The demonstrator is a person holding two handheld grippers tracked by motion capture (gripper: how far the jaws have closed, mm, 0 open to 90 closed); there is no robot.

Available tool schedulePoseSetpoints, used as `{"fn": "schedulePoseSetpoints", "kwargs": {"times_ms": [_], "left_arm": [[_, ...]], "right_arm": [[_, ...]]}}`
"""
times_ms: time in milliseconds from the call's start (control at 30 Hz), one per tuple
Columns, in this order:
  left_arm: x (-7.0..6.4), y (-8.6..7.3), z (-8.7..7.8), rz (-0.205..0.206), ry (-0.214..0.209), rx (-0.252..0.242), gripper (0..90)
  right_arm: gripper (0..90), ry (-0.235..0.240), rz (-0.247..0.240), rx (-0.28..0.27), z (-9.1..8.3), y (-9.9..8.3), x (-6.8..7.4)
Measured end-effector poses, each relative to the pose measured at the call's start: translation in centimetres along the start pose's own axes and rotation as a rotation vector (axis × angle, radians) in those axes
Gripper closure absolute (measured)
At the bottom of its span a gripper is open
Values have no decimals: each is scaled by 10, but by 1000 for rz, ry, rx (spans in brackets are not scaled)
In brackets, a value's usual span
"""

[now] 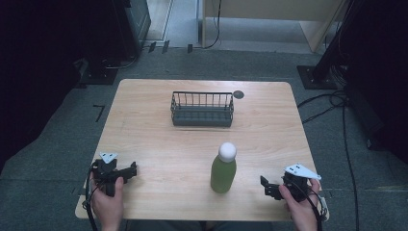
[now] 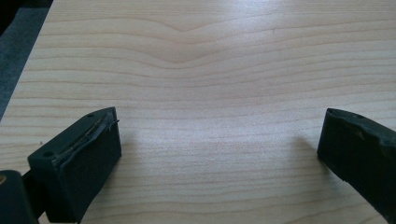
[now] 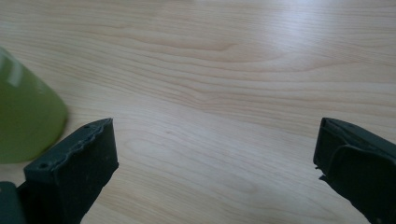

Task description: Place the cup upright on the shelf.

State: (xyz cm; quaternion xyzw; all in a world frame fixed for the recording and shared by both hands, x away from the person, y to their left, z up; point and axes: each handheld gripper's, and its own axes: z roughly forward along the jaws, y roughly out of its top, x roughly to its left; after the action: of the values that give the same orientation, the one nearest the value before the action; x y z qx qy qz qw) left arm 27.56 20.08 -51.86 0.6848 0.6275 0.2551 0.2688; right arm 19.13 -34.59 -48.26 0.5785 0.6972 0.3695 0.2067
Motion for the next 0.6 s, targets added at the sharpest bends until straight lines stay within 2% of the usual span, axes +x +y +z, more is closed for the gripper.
{"fn": "schedulePoseSetpoints", "kwargs": {"times_ms": [200, 600], "left_arm": [[0, 0, 0, 0, 0, 0, 1], [0, 0, 0, 1, 0, 0, 1]], "right_arm": [[0, 48, -26, 3, -1, 4, 13], [0, 107, -83, 3, -3, 12, 36]]}}
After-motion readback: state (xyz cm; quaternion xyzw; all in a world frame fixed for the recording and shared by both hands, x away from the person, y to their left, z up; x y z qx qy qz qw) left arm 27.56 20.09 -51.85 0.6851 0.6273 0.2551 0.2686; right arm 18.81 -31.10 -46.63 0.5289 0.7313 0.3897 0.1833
